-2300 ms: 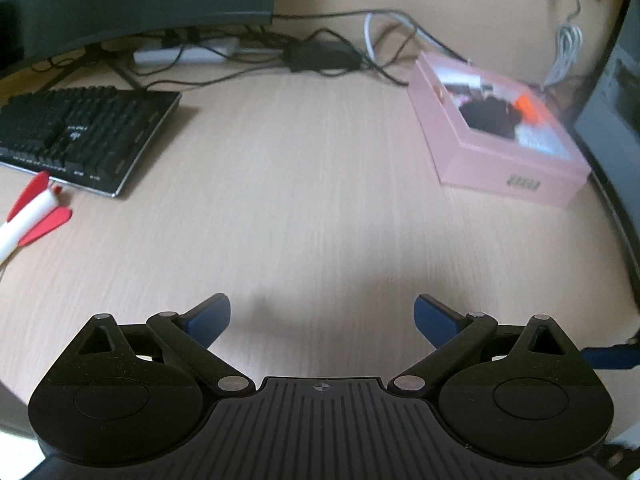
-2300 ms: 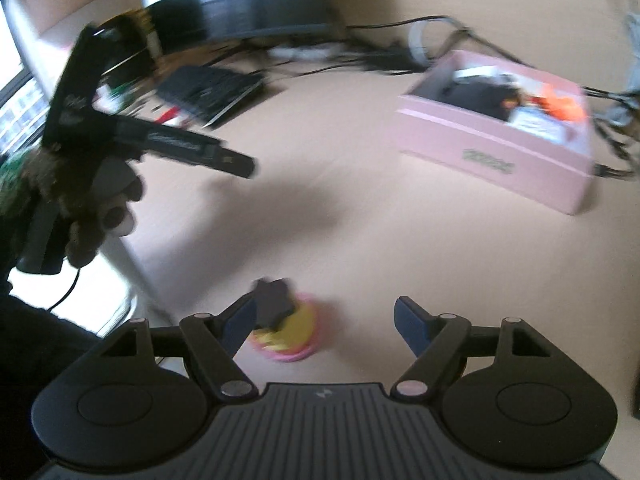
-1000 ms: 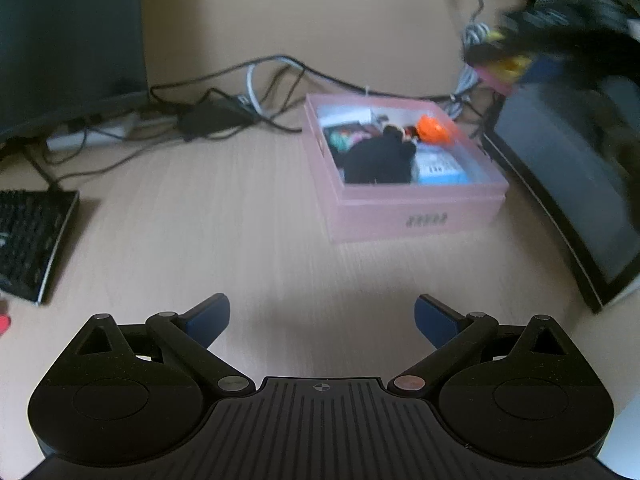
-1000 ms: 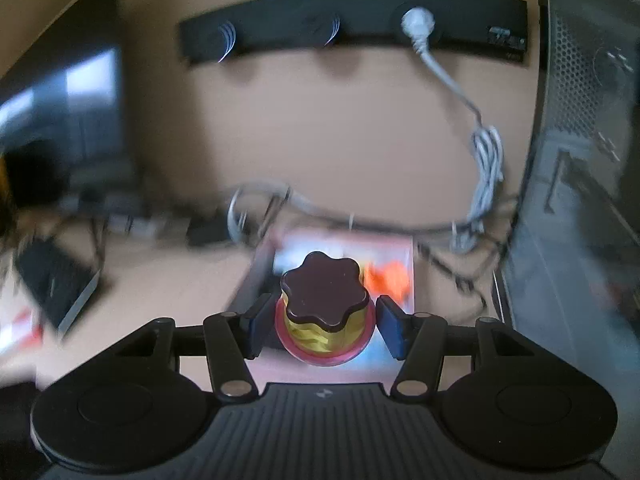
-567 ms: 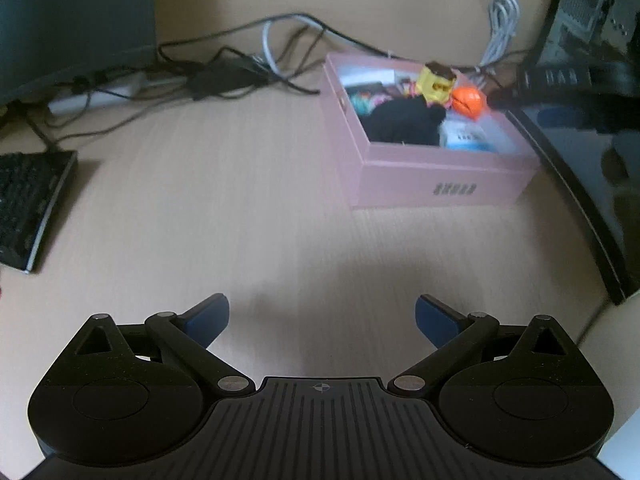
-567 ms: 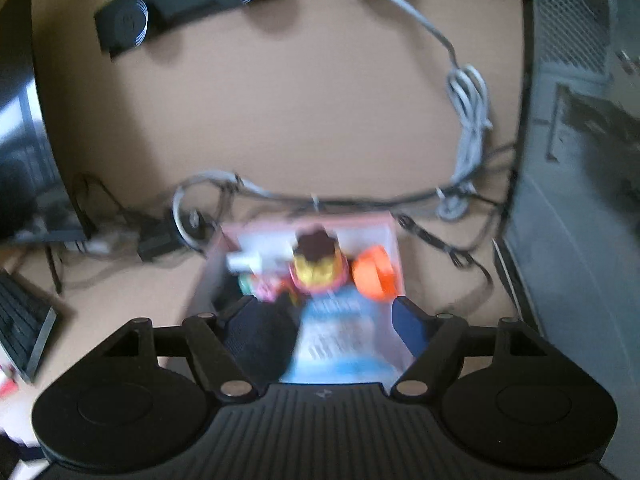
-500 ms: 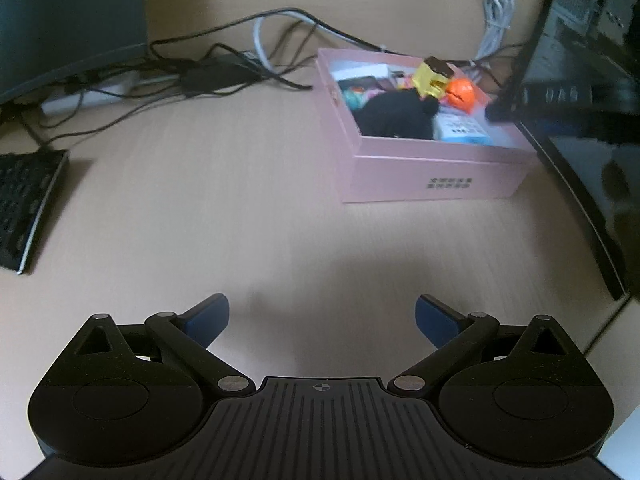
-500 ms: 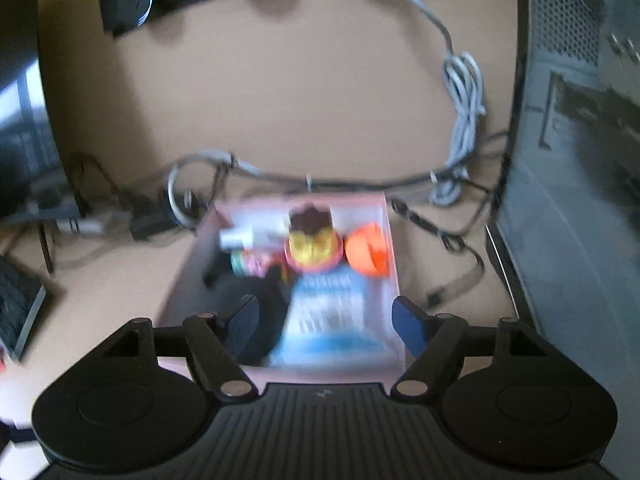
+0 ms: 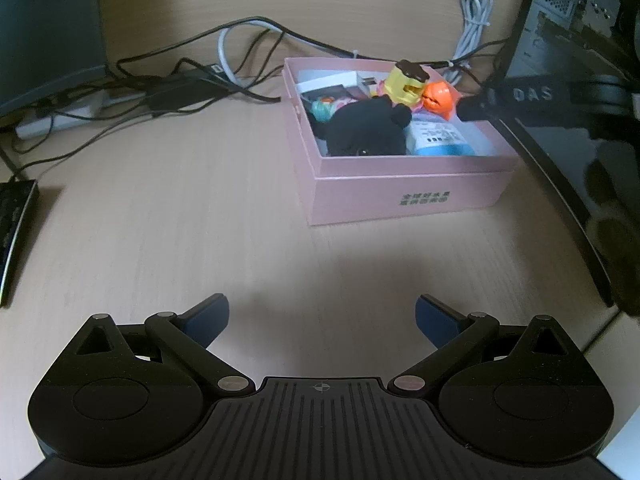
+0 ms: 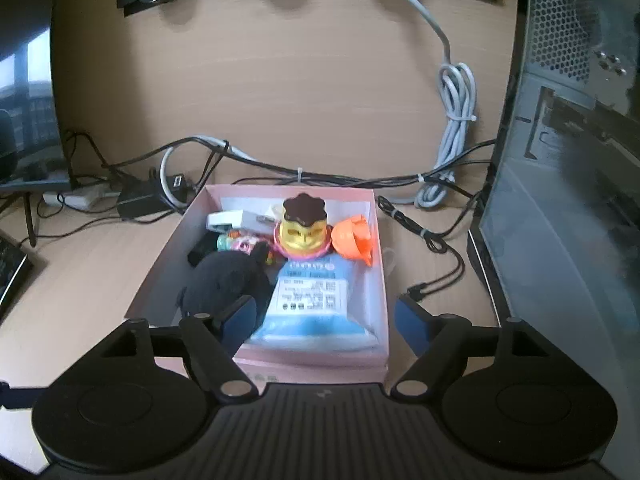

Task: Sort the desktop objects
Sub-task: 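Lower yellow cup into pink box and open the right tool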

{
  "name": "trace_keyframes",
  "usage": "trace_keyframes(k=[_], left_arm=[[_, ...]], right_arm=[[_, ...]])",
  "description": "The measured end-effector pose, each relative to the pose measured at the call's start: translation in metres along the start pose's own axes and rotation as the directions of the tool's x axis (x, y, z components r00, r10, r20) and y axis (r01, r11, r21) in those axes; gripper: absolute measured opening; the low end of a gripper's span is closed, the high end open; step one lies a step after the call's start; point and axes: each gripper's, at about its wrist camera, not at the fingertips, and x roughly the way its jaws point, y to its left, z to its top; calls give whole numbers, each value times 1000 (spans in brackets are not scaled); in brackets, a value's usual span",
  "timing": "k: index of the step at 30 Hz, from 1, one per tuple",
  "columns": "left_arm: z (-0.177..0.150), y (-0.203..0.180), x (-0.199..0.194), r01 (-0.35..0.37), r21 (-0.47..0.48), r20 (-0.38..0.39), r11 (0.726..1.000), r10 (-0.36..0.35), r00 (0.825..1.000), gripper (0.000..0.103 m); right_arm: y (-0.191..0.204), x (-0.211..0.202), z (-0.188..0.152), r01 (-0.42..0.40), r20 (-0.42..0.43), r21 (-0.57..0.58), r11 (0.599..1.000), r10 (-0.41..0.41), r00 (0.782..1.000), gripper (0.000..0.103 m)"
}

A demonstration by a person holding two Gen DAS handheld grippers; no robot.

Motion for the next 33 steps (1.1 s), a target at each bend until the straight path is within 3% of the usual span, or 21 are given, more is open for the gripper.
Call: trace_keyframes(k=[9, 12, 15, 18, 19, 20, 21, 22, 25, 27, 30, 33], left_arm=[[7, 34, -18, -69, -80, 27, 994, 71, 997, 102], [6, 47, -24, -91, -113, 28, 989, 95, 995, 102], [-1, 62, -26, -117, -151, 8, 982, 120, 993, 102], [-5, 75, -25, -136, -184, -11, 973, 136, 991, 102], [-6, 78, -25, -137, -190, -13, 972, 137, 991, 102], [-6, 80, -25, -136, -192, -11, 972, 136, 991, 102], [-6, 81, -25, -134, -193, -9, 972, 135, 991, 102], [-5, 82, -25, -131, -194, -6, 972, 132, 991, 102], [-4, 83, -23, -122, -192, -5, 974, 123, 992, 102], [-4, 81, -20, -115, -183, -9, 976, 116, 993, 102], [-1, 75, -15, -96, -164, -14, 982, 95, 995, 102], [1, 66, -11, -73, -143, -14, 987, 72, 997, 102]], right_arm=[[15, 54, 43, -59, 37, 53, 997, 57, 998, 78], [23, 85, 60, -36, 31, 67, 997, 34, 999, 63], [27, 119, 71, -8, -46, 102, 995, 13, 999, 42], [28, 124, 75, -85, -71, 199, 976, 100, 992, 34], [25, 122, 75, -146, -69, 239, 960, 167, 984, 24], [20, 122, 76, -202, -72, 283, 938, 230, 970, 23], [14, 124, 75, -241, -77, 331, 912, 281, 957, 23], [9, 125, 72, -233, -85, 354, 906, 279, 956, 23], [-4, 131, 62, -136, -131, 360, 923, 194, 972, 24], [-13, 124, 56, -119, -134, 373, 920, 181, 974, 25], [-21, 91, 53, -125, -73, 354, 927, 160, 984, 30], [-30, 52, 46, -133, 3, 337, 932, 141, 990, 52]])
